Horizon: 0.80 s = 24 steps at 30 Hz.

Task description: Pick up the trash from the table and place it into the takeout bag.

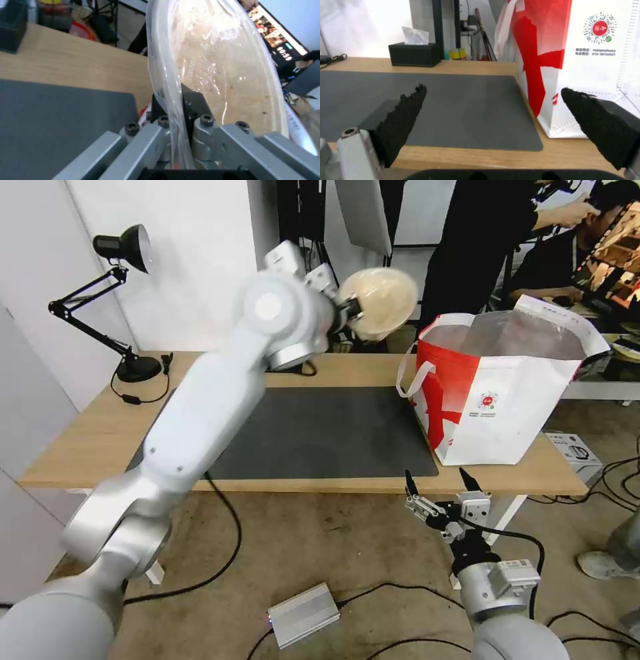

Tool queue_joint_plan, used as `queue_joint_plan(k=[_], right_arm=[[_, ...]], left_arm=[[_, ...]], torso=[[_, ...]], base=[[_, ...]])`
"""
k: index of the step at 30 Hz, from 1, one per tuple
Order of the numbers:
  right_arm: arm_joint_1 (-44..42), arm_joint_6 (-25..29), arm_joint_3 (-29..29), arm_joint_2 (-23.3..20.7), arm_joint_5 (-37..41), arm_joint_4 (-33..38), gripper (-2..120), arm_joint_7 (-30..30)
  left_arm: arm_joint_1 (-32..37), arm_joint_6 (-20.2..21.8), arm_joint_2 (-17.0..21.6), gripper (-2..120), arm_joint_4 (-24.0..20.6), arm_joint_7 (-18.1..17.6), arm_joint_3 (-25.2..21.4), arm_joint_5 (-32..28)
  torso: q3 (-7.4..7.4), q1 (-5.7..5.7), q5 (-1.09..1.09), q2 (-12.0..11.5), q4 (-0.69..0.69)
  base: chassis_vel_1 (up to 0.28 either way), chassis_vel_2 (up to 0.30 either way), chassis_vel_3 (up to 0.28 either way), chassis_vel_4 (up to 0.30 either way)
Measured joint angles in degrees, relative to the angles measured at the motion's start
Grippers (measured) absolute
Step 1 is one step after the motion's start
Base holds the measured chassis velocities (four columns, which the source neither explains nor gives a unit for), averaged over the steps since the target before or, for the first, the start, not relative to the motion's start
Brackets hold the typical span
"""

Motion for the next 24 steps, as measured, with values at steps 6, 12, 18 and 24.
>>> queue_joint_plan(k=[6,12,18,24], right_arm=[[0.69,0.01,-0.44,0.02,0.04,-0.02,100,-0.02],[0.91,0.01,-0.60,0.03,0.09,0.03,100,-0.04],[1.18,0.01,-0.76,0.03,0.17,0.18,100,-0.05],[1.66,0.01,-0.93,0.12,0.28,0.21,100,-0.05]], left_arm=[[-2.47,0.21,-3.92,0,4.91,5.93,0.69,3.81],[-3.65,1.24,-7.96,0,9.99,14.21,0.91,8.75],[-3.69,1.51,-9.53,0,14.21,24.64,2.09,15.85],[-3.82,0.86,-10.51,0,19.39,34.72,3.44,22.68]], torso=[[0.00,0.00,0.00,0.00,0.00],[0.00,0.00,0.00,0.00,-0.01],[0.00,0.00,-0.01,0.00,0.00],[0.00,0.00,-0.01,0.00,0.00]], base=[[0.000,0.000,0.000,0.000],[0.000,0.000,0.000,0.000],[0.000,0.000,0.000,0.000],[0.000,0.000,0.000,0.000]])
